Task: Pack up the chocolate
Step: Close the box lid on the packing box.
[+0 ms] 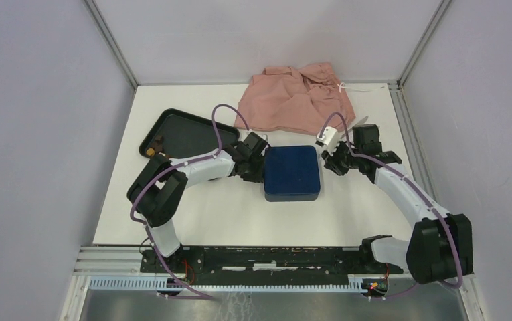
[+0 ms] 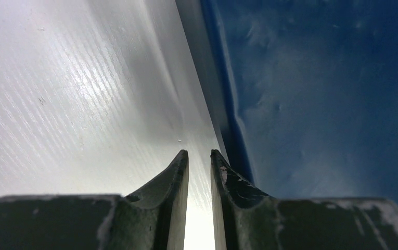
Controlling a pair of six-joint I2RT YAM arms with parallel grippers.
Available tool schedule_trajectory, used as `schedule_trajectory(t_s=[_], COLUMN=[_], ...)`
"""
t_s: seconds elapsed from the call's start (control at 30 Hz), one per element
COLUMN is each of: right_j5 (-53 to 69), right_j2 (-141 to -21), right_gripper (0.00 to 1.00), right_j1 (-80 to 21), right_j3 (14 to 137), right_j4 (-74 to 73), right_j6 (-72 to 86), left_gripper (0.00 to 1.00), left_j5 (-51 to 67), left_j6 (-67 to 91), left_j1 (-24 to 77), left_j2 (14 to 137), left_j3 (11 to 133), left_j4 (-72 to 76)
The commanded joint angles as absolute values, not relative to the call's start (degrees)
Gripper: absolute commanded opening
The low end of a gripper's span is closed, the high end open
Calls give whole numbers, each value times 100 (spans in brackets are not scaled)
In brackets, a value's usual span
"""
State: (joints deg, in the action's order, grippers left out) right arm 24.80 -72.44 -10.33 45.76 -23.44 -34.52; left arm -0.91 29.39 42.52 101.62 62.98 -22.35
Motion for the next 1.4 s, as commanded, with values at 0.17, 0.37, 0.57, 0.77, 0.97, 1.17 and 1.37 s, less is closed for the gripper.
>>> schedule_trajectory(t_s=[0.17,0.37,0.57,0.77,0.97,1.17,1.37], right_j5=[5483,3951,2326,1171,1271,1935,3311], right_j2=[-6972,-7102,-7827,-7882,-7824,-7670,-7317], right_gripper=[38,34,25,25,25,27,29], right_j1=[-2062,-3903,-4612,-4596,-4518,-4466,-4142], right_j3=[5202,4531,4723,4668,4623,4656,4824], right_j4=[-4850,-3567,-2944,-2231,-2315,-2734,-3587], right_j6=[-6969,-6106,-5171,-4428,-4463,-4816,-5513], left_gripper=[30,31,31,31,31,32,37], left_j5=[-133,-61,-26,-26,-26,-104,-361], left_j6=[2654,2628,2646,2646,2637,2646,2632], left_j1=[4279,4280,4285,4279,4280,4280,4263], left_j2=[10028,10019,10063,10093,10112,10008,9705], left_j3=[6498,6512,6521,6538,6548,6543,6454], left_j4=[-2013,-1971,-1951,-1934,-1933,-1989,-2132])
